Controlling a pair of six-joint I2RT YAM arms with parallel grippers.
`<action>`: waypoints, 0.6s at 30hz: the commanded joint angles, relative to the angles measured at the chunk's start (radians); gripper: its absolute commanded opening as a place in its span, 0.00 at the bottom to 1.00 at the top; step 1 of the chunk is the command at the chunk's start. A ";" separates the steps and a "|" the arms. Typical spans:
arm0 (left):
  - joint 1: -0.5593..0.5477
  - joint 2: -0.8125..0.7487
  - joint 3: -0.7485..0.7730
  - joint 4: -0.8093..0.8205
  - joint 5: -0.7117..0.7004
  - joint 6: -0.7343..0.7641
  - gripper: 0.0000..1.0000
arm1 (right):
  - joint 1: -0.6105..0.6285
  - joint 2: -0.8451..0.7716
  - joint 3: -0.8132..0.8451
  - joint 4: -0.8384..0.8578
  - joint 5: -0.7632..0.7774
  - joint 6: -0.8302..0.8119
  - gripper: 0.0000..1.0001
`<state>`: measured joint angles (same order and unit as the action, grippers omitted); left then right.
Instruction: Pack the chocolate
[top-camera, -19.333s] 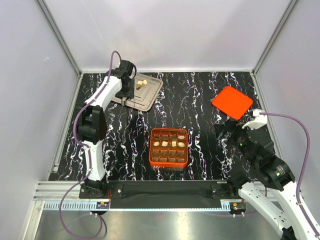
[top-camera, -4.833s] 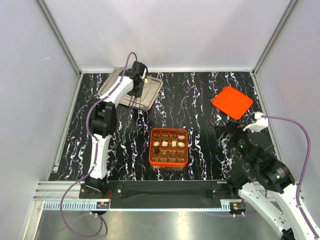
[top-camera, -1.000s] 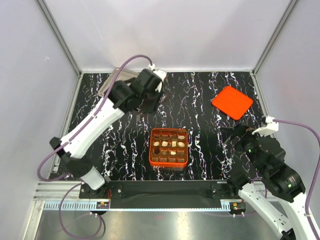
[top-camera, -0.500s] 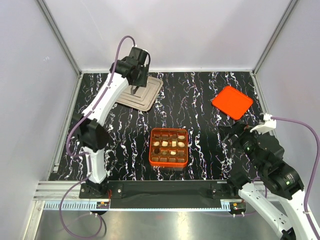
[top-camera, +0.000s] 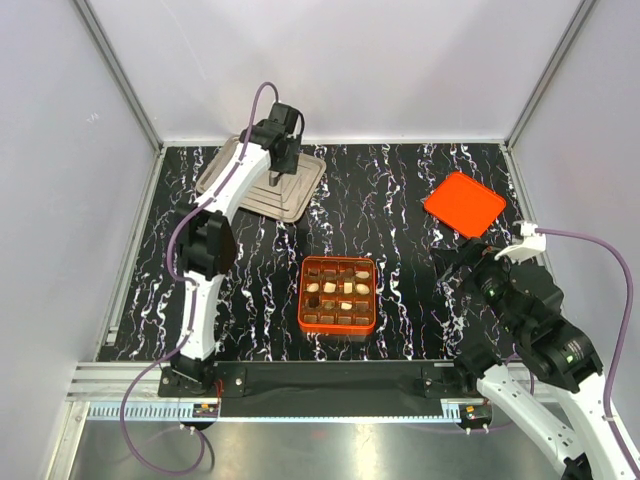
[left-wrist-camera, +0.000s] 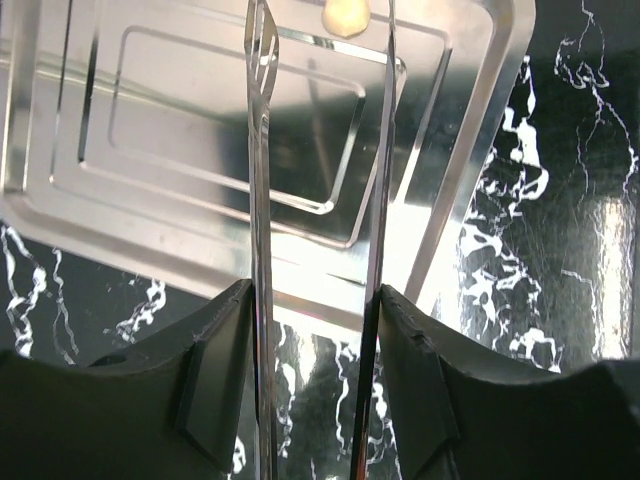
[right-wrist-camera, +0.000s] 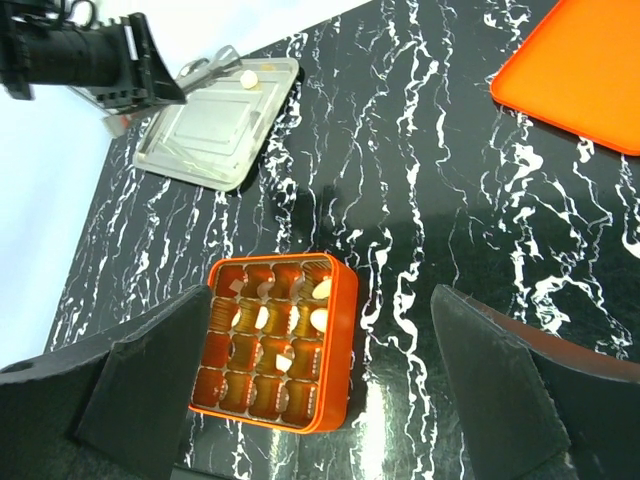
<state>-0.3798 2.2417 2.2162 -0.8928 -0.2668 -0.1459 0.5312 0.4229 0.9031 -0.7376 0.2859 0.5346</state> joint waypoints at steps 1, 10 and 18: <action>0.010 0.012 -0.001 0.118 0.027 0.019 0.54 | 0.004 0.016 0.011 0.066 -0.016 -0.007 1.00; 0.025 0.091 0.016 0.134 0.051 0.020 0.54 | 0.003 0.034 -0.013 0.093 -0.021 -0.004 1.00; 0.038 0.127 0.003 0.144 0.054 0.032 0.52 | 0.003 0.045 -0.020 0.106 -0.016 -0.007 1.00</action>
<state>-0.3542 2.3611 2.2147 -0.8093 -0.2211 -0.1287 0.5312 0.4561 0.8856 -0.6827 0.2687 0.5354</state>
